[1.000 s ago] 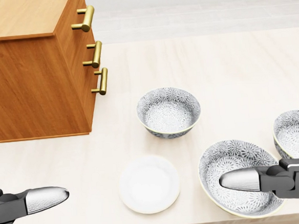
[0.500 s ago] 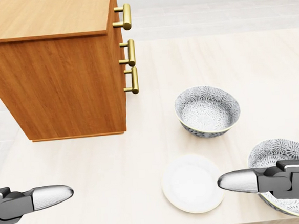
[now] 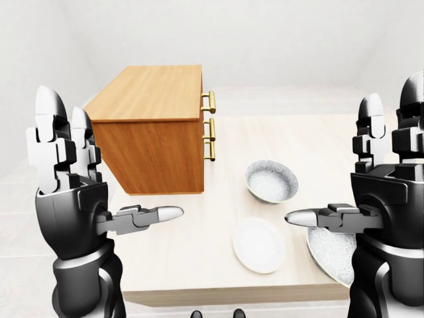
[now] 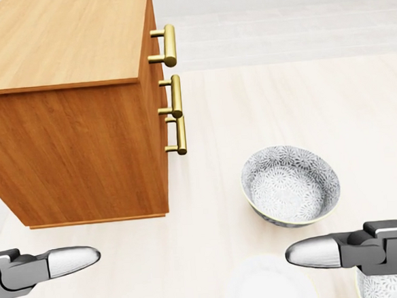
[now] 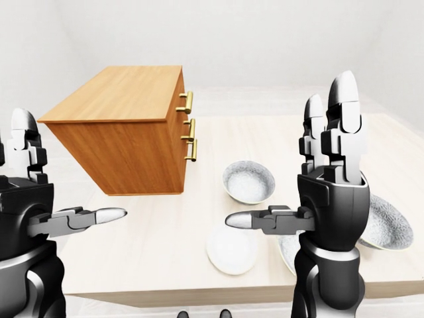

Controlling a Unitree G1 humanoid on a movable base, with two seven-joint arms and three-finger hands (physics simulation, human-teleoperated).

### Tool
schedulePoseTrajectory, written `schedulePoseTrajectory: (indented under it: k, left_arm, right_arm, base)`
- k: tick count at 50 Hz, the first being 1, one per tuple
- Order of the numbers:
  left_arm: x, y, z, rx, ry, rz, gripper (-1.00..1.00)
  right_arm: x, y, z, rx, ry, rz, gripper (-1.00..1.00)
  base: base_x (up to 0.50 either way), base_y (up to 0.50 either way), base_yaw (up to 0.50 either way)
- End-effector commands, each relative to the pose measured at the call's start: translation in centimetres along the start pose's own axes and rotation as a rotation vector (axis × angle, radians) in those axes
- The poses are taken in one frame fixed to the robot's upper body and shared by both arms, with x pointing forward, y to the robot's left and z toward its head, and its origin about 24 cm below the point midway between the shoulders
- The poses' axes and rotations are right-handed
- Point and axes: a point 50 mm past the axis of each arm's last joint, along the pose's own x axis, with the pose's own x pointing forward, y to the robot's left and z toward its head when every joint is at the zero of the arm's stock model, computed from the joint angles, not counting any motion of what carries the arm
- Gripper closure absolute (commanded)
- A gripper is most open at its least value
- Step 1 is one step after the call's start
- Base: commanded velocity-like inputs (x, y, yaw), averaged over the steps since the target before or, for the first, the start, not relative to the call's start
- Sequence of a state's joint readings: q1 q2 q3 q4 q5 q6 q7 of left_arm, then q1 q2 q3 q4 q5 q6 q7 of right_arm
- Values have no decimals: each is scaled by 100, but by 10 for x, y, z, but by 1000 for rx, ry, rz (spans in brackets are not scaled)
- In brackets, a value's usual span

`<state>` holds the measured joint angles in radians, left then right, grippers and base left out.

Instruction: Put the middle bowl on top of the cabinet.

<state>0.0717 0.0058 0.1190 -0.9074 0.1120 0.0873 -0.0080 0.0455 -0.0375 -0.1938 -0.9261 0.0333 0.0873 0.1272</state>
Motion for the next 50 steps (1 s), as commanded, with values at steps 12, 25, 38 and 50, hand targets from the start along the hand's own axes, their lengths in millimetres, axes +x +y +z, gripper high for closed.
schedulePoseTrajectory:
  k: [12,25,38,50]
  left_arm:
    - [0,-2,-2,-3,9,-6,-100]
    - [-1,-4,-4,-5,21,-13,-100]
    - [-2,-5,-10,-4,50,-17,-100]
    - [-3,-6,-9,-15,46,-37,-100]
  right_arm:
    - [-1,1,-3,-3,16,8,-100]
    - [-1,2,-7,-33,39,23,-100]
    - [-4,-31,-49,-146,222,-36,-100]
    - [-5,-58,-55,-220,263,-89,-100]
  base:
    - [50,0,0]
    - [1,0,0]
    - [0,0,0]
    - [0,0,0]
